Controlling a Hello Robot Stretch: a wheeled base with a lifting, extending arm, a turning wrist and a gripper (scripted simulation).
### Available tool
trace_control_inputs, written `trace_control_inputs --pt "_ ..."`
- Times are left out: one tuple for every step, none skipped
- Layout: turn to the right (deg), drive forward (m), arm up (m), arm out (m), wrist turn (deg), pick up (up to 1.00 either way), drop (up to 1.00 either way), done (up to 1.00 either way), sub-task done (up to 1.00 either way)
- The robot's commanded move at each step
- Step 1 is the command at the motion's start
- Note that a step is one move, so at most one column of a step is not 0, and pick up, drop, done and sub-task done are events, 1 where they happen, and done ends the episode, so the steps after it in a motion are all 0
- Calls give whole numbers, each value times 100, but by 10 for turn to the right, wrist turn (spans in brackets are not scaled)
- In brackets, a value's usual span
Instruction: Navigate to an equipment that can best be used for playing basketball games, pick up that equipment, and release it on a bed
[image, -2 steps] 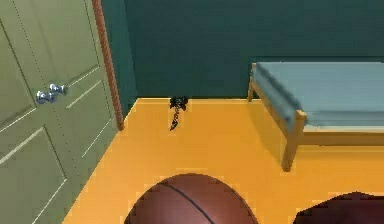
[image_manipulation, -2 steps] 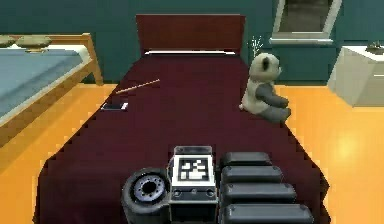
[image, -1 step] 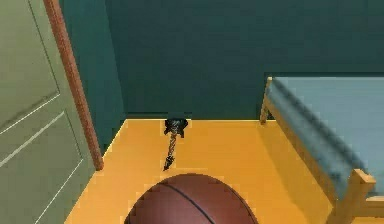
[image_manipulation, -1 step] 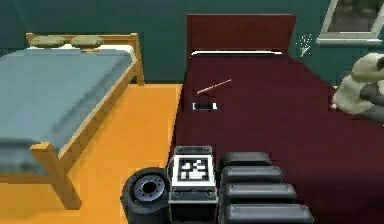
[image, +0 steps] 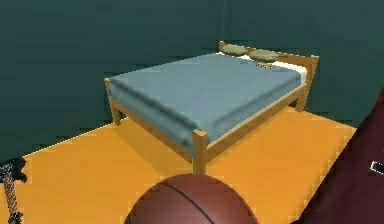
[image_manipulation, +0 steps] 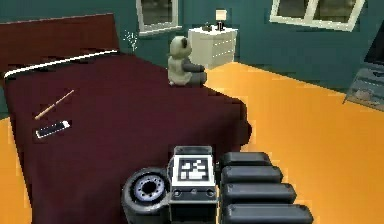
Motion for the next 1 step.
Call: trace_control_inputs --pt "60 0 0 0 0 0 0 0 0"
